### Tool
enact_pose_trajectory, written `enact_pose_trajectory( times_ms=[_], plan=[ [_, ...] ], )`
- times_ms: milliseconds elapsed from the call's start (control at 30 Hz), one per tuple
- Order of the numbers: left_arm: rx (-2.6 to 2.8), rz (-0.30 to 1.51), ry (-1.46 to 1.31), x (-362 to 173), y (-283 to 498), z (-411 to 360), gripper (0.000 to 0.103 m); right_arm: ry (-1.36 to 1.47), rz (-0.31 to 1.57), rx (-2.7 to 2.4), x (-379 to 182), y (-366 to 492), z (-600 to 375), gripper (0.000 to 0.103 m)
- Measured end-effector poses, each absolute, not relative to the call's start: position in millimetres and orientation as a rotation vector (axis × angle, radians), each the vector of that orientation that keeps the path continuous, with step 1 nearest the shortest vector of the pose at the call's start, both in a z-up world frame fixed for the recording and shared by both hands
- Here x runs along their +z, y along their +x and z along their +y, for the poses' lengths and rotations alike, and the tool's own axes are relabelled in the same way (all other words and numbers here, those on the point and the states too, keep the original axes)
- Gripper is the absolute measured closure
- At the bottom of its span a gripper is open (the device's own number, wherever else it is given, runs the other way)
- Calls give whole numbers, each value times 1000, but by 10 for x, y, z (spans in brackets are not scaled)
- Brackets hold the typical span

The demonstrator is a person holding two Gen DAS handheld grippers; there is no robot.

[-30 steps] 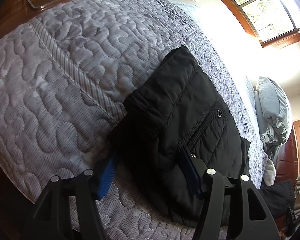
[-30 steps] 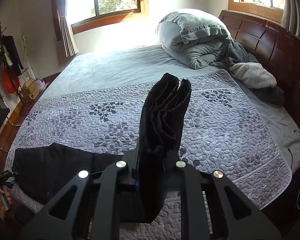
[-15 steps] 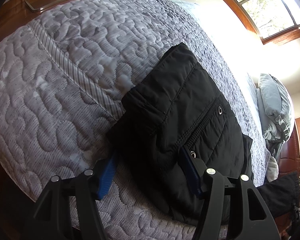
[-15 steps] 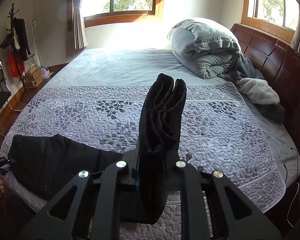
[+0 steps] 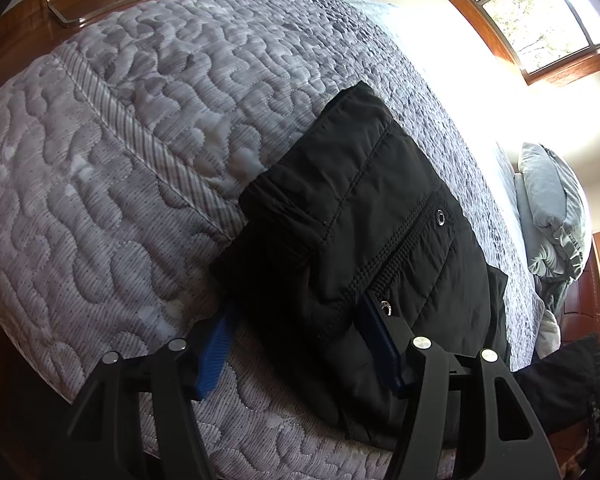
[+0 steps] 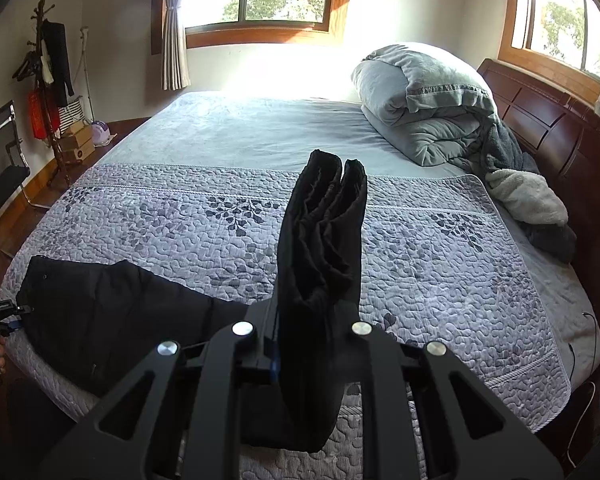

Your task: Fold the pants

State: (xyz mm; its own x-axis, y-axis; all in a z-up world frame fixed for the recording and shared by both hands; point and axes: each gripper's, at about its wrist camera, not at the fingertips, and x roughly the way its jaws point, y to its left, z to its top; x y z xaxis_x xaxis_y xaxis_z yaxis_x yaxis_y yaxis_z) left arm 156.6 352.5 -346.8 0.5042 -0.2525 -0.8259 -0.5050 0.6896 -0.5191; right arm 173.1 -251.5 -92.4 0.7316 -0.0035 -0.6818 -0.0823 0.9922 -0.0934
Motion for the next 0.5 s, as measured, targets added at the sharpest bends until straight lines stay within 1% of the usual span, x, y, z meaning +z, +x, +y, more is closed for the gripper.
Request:
enact_pose_trajectory(
  times_ms=[500],
  plan=[
    [156,1050,-861,-3493,1542,3567,41,-184,764,60,-978,1728,-2232,88]
  ],
)
